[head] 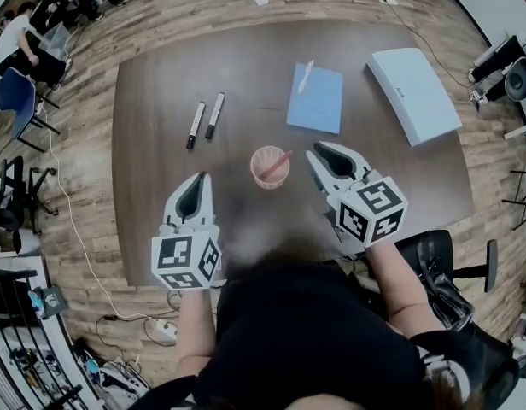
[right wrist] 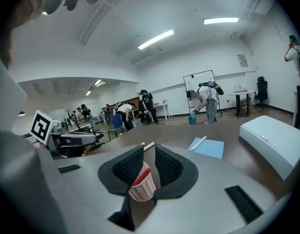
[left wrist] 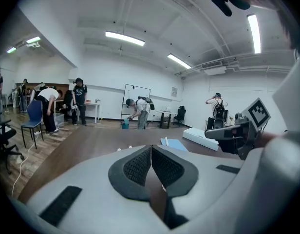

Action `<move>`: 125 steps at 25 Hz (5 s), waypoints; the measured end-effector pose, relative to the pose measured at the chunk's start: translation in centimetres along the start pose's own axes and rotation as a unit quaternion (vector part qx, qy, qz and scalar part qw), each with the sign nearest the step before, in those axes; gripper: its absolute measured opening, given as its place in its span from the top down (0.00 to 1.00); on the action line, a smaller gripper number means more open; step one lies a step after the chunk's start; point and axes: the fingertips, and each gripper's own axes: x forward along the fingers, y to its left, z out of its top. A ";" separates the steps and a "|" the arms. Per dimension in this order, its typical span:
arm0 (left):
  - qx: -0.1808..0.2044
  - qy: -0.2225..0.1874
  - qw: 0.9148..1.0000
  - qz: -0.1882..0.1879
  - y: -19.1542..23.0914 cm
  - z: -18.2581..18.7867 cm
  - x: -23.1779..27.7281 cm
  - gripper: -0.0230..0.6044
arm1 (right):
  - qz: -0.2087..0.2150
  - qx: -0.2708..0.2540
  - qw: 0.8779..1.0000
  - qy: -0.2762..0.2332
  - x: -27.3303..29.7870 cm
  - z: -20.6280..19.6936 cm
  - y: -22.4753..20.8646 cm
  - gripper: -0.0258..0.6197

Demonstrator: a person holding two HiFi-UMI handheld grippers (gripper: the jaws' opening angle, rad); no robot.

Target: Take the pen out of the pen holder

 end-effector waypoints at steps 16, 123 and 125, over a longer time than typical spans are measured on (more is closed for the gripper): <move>-0.012 0.015 0.999 0.029 1.1 -2.1 -0.9 0.91 | 0.033 0.023 0.997 0.071 4.4 -4.9 0.7 0.76; 0.024 0.061 0.993 -0.099 -5.2 -3.2 6.1 0.91 | -0.341 0.458 0.808 -0.143 -17.0 -16.6 -24.6 0.80; 0.024 0.062 0.993 -0.099 -5.1 -3.3 6.0 0.91 | -0.365 0.450 0.800 -0.156 -18.1 -16.7 -25.4 0.80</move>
